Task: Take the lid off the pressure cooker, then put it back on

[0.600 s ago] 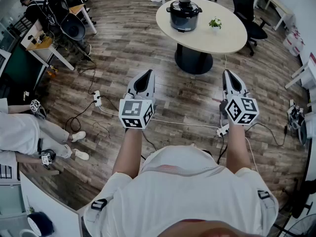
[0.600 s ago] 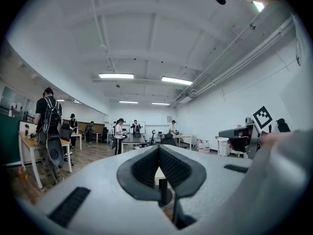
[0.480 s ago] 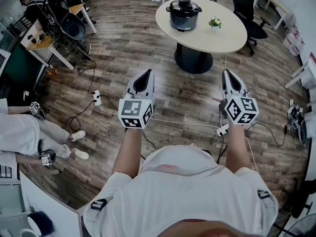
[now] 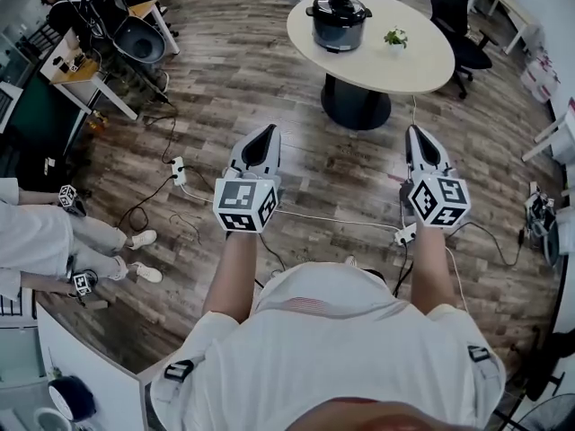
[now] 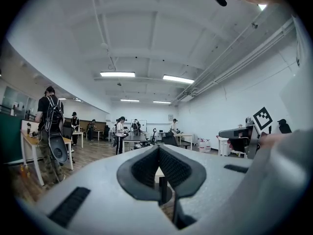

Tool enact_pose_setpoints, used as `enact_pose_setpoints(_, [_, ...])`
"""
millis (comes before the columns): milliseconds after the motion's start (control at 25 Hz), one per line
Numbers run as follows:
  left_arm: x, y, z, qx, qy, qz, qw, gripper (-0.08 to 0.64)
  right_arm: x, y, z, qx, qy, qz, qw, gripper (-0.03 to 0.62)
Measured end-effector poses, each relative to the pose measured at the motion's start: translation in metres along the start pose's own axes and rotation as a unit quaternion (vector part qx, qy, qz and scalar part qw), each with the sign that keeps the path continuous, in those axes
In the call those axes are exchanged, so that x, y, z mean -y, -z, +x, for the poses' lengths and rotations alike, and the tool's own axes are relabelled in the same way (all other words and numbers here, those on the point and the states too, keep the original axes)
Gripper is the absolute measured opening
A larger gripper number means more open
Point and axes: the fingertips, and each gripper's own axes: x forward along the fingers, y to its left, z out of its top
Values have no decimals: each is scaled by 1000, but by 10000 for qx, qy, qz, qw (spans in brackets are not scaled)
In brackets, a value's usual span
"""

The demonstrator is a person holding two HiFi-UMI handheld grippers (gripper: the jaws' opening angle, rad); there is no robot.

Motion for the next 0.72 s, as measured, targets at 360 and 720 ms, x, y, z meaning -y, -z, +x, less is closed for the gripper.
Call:
enact_pose_setpoints(360, [32,9,28,-123,-127,-9,9998,5,36,3,6,27,-266,91,9996,-3])
enact_pose_setpoints(720, [95,18,68,-211,-513,21,9985,5,116,18,6,-91,-707,294,9970,-3])
